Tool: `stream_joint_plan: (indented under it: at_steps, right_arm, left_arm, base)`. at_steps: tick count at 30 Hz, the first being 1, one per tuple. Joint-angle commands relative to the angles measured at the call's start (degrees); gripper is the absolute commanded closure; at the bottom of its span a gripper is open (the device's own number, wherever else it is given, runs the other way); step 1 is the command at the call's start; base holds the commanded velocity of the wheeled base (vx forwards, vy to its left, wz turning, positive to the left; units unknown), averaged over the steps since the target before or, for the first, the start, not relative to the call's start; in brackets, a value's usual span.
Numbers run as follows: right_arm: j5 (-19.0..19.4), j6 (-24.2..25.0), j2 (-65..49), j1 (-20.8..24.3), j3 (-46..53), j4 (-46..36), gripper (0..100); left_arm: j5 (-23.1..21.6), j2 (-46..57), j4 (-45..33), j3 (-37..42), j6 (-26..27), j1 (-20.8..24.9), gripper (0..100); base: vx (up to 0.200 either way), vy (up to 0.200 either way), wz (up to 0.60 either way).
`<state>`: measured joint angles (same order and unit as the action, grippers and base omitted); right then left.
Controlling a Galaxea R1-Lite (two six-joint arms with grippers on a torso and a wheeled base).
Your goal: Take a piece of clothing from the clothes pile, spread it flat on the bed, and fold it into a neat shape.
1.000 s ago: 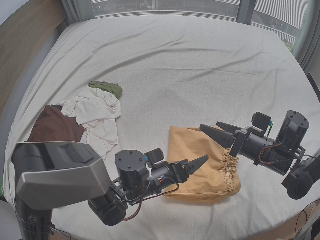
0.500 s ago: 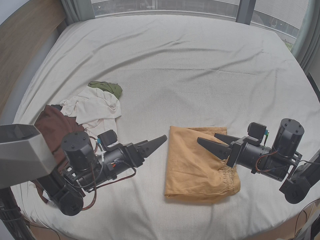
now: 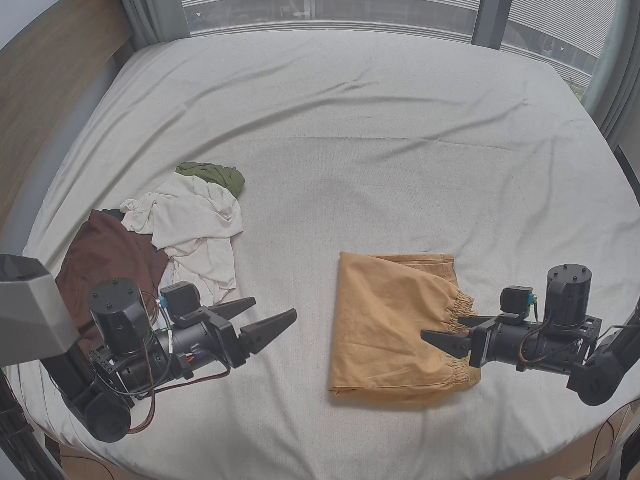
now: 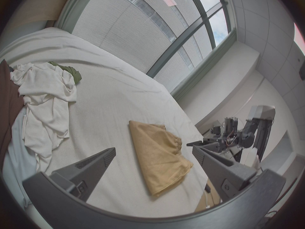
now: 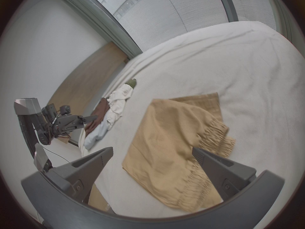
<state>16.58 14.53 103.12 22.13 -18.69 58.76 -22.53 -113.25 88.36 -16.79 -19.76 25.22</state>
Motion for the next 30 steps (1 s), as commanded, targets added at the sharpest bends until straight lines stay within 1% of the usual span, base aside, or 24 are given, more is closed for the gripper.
stream_joint_plan:
  at_steps: [1, 2, 3, 5, 10, 11, 24, 30]
  right_arm:
    - [0.03, -0.91, -0.73, -2.44, 1.02, -1.81, 0]
    - [0.03, -1.61, -0.64, -3.49, 1.02, -3.21, 0]
    - [0.03, -1.61, -0.64, -3.58, 1.11, -3.39, 0]
    - [0.03, -2.58, -0.29, -5.25, 1.46, -5.06, 0]
    - [0.03, -3.72, 0.06, -6.92, 1.81, -5.23, 0]
    - [0.03, -3.81, 1.65, -7.71, 1.99, -5.23, 0]
    - [0.21, -3.54, 9.82, -8.06, 1.46, -4.18, 0]
    - [1.26, -3.46, 13.25, -9.03, 1.46, -0.84, 0]
  left_arm:
    - [0.03, -2.50, 0.24, 1.93, 1.66, 0.09, 0]
    - [-0.06, -3.38, 0.24, 1.93, 2.62, 0.09, 0]
    - [-0.06, -3.38, 0.24, 1.93, 2.71, 0.09, 0]
    - [-0.06, -4.43, 0.32, 1.93, 2.97, 0.09, 0]
    - [-0.06, -5.14, 0.32, 1.93, 2.97, -0.09, 0]
    - [-0.06, -5.14, 0.32, 1.93, 2.97, -0.17, 0]
    - [0.03, -4.87, 0.32, 2.28, 2.97, -0.17, 0]
    - [-0.06, -5.05, 0.32, 2.28, 2.97, 0.00, 0]
  base:
    - [0.000, 0.000, 0.00]
    - [0.000, 0.000, 0.00]
    - [0.000, 0.000, 0.00]
    - [0.000, 0.000, 0.00]
    - [0.000, 0.000, 0.00]
    - [0.000, 0.000, 0.00]
    - [0.000, 0.000, 0.00]
    - [0.000, 0.000, 0.00]
